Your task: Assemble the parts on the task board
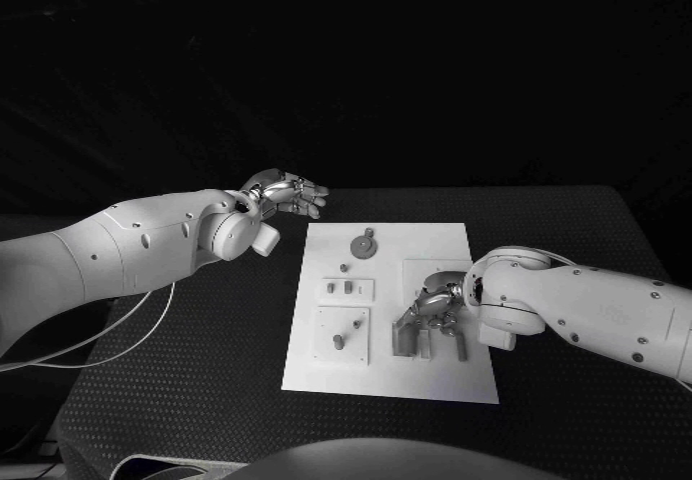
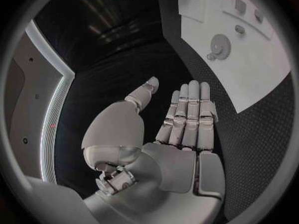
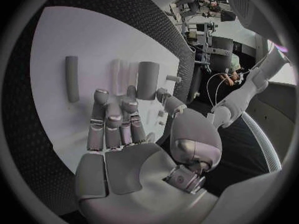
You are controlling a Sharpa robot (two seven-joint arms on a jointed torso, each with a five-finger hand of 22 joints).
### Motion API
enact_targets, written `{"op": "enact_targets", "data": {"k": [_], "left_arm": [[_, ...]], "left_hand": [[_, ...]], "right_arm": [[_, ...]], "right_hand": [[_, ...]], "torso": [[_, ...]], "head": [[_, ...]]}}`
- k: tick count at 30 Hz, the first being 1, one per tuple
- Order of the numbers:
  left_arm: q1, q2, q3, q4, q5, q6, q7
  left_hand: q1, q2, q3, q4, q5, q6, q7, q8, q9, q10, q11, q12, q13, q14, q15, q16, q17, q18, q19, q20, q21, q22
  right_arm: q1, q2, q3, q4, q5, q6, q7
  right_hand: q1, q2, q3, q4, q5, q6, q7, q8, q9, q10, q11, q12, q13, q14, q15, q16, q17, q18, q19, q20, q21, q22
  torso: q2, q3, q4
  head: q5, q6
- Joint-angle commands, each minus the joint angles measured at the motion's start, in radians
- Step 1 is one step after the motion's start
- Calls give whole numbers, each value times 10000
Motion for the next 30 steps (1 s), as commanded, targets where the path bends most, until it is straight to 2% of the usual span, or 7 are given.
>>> {"op": "enact_targets", "data": {"k": [1, 10, 17, 22, 26, 28, 30], "left_arm": [[11, 8, 5, 21, 28, 146, 13], [11, 13, 5, 17, 28, 142, 27], [10, 14, 5, 7, 28, 140, 28], [10, 20, 4, -2, 27, 135, 45], [10, 6, 4, -8, 27, 84, 82], [10, 6, 4, -11, 27, 63, 113], [10, 4, 4, -10, 27, 61, 122]], "left_hand": [[-87, -29, -11, 85, 10, -64, 49, 42, -21, -56, -8, 50, -18, 22, 38, -39, 12, -43, -44, 25, 65, -10], [-93, -29, -10, 92, 10, -69, 51, 41, -22, -61, -6, 49, -20, 18, 39, -45, 17, -43, -50, 26, 64, -11], [-92, -31, -8, 94, 10, -70, 52, 42, -23, -63, -5, 50, -21, 16, 40, -48, 19, -43, -53, 26, 63, -12], [-89, -30, -6, 94, 11, -70, 51, 43, -24, -63, -6, 50, -22, 14, 40, -50, 21, -42, -55, 26, 63, -12], [-86, -29, -4, 93, 11, -69, 51, 44, -23, -62, -6, 52, -22, 14, 40, -51, 23, -42, -56, 26, 63, -12], [-82, -28, -2, 92, 11, -66, 50, 47, -23, -60, -7, 54, -21, 15, 40, -52, 25, -41, -57, 25, 63, -12], [-76, -24, 2, 91, 11, -61, 47, 51, -22, -55, -9, 57, -20, 17, 39, -52, 28, -40, -56, 25, 65, -11]], "right_arm": [[-15, 1, -10, 19, -154, 151, 24], [-19, -16, -10, 63, -156, 103, 38], [-23, -97, -10, 187, -389, -145, 125], [-24, -402, -5, 507, -781, -779, 812], [14, -872, 9, 980, -946, -1616, 1484], [56, -1168, 52, 1296, -1065, -2383, 1660], [71, -1434, 124, 1523, -1116, -2664, 1674]], "right_hand": [[1, -157, 42, 164, -66, -80, 27, -46, 17, -60, 30, 8, 9, -79, 19, 47, -17, 61, -58, 3, -9, 183], [-168, -560, 158, 692, -77, -166, 51, -56, 49, -123, 53, 23, 5, -145, 41, 69, -31, 61, -117, 15, 1, 186], [-170, -568, 177, 742, -77, -161, 48, -46, 59, -128, 51, 28, 5, -149, 40, 76, -33, 61, -121, 11, 8, 187], [45, -356, 121, 551, -92, -108, 21, 15, 114, -85, 19, 77, 5, -107, 13, 114, -45, 61, -100, -12, 60, 194], [404, -60, 1, 105, -87, -146, 24, 18, 138, -16, 23, 123, -12, -29, 11, 138, -75, 61, -47, -35, 97, 180], [655, 102, -32, -154, -90, -115, 16, 48, 162, 61, 5, 170, -15, 42, -2, 165, -85, 61, 31, -57, 129, 173], [826, 244, -132, -389, -88, 154, -81, 229, 278, 230, -79, 245, -25, 190, -60, 215, -99, 61, 180, -93, 178, 160]], "torso": [[2, 2, -2], [-2, 6, -2], [-3, 9, 0], [-10, 8, 3], [-11, 7, -10], [-12, 6, -20], [-14, 5, -26]], "head": [[-2, 1], [4, -2], [5, -3], [-8, 27], [-18, 84], [-48, 125], [-80, 157]]}}
